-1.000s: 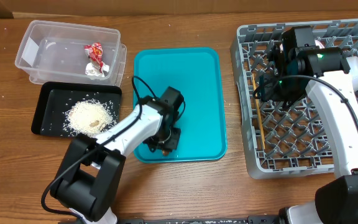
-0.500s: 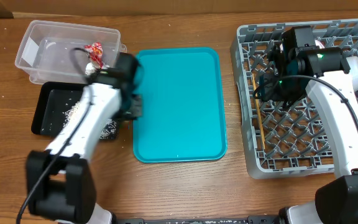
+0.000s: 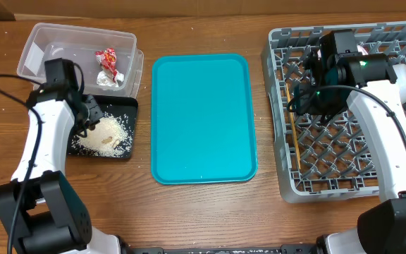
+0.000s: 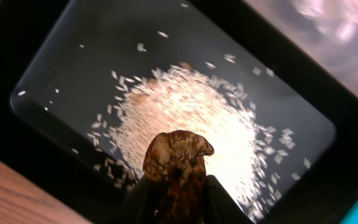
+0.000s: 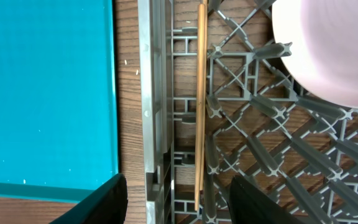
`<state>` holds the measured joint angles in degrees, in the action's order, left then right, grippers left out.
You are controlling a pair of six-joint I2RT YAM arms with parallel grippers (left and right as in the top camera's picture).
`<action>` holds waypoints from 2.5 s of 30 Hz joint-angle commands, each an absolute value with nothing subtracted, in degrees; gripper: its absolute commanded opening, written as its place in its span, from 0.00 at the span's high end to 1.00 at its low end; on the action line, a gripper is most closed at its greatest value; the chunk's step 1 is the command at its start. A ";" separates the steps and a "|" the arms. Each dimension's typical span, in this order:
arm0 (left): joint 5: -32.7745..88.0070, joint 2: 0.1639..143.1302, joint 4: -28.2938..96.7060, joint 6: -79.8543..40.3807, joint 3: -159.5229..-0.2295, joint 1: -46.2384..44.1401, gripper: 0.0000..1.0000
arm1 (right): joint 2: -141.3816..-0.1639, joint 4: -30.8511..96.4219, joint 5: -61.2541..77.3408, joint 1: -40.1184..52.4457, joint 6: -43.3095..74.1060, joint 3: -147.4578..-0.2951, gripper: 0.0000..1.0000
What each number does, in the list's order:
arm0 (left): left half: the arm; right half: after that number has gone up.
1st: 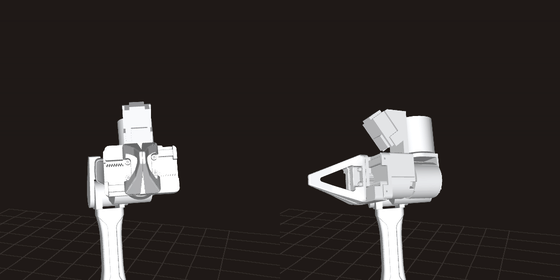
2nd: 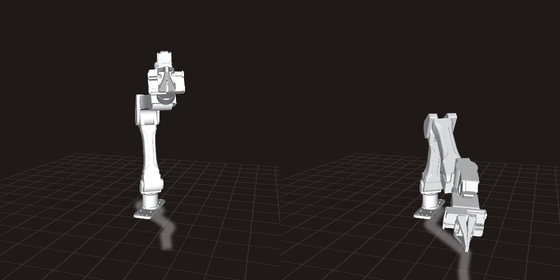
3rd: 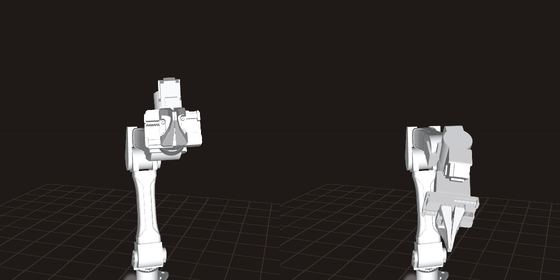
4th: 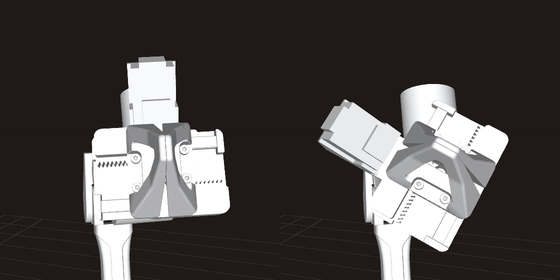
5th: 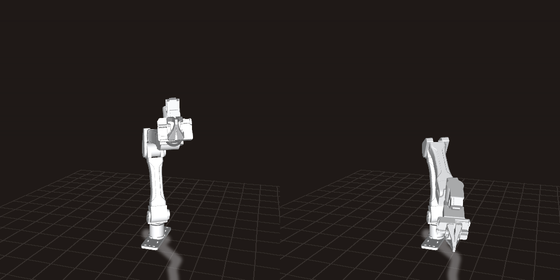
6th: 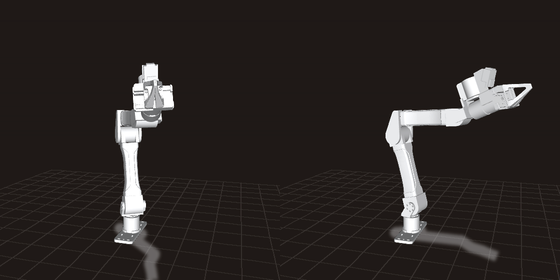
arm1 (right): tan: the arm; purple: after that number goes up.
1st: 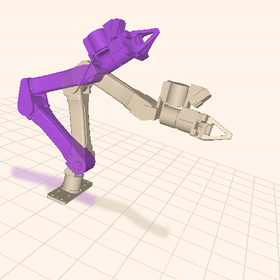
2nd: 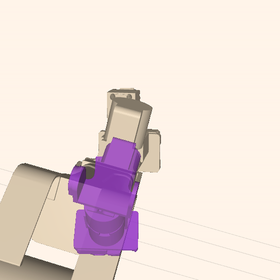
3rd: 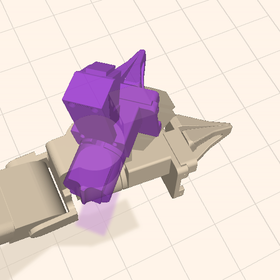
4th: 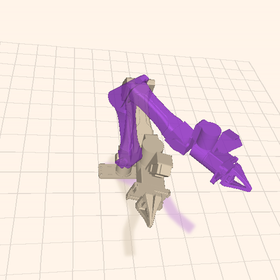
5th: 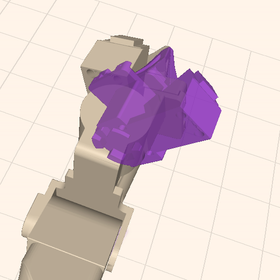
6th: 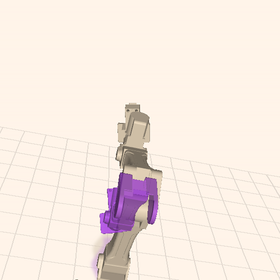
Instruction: Sort waste into correct bins and load items into the dishwasher
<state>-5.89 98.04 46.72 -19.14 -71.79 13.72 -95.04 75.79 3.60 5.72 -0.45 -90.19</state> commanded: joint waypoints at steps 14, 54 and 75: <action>-11.51 97.21 33.34 -19.77 -60.42 15.14 0.71 | -94.50 75.64 3.46 5.76 -0.21 -91.24 0.46; 1.72 91.46 36.77 -13.17 -72.58 12.03 0.28 | -94.50 59.48 17.41 5.96 2.26 -91.24 0.10; 10.57 90.32 78.72 -5.17 -76.79 3.42 0.00 | -94.00 79.07 12.45 5.43 0.21 -91.24 0.00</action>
<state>9.50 91.83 76.95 -5.76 -75.77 3.38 -95.04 77.91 13.78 5.65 0.64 -90.32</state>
